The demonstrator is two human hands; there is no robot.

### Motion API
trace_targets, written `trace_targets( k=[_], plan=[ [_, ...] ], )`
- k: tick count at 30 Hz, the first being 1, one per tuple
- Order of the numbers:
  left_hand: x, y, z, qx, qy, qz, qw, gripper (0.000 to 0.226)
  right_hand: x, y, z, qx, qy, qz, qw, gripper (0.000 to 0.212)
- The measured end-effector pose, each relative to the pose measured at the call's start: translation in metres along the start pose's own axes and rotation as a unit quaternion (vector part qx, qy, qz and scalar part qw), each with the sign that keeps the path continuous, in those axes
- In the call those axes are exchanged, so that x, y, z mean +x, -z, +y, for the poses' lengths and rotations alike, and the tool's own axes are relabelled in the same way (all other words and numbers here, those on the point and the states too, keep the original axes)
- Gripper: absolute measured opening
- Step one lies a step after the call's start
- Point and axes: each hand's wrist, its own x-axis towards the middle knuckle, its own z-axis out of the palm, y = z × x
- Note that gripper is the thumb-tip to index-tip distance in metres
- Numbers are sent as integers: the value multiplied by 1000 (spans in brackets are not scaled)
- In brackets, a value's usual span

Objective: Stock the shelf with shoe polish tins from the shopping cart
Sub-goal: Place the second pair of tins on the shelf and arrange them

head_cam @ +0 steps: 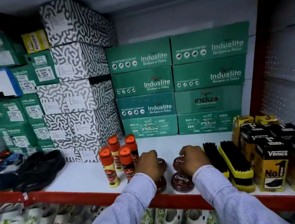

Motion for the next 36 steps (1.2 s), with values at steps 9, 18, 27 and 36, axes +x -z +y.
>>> trace_targets(
  k=[9, 18, 27, 36],
  plan=[
    [28, -26, -1, 52, 24, 3, 998, 56, 23, -23, 6, -45, -42, -9, 998, 52],
    [39, -24, -7, -59, 10, -7, 998, 81, 37, -35, 6, -12, -47, -6, 999, 47],
    [32, -17, -8, -77, -15, -8, 997, 77, 29, -28, 2, 3, -38, -7, 999, 53],
    [-11, 1, -25, -22, -17, -72, 997, 62, -23, -17, 9, 15, 7, -53, 998, 65]
  ],
)
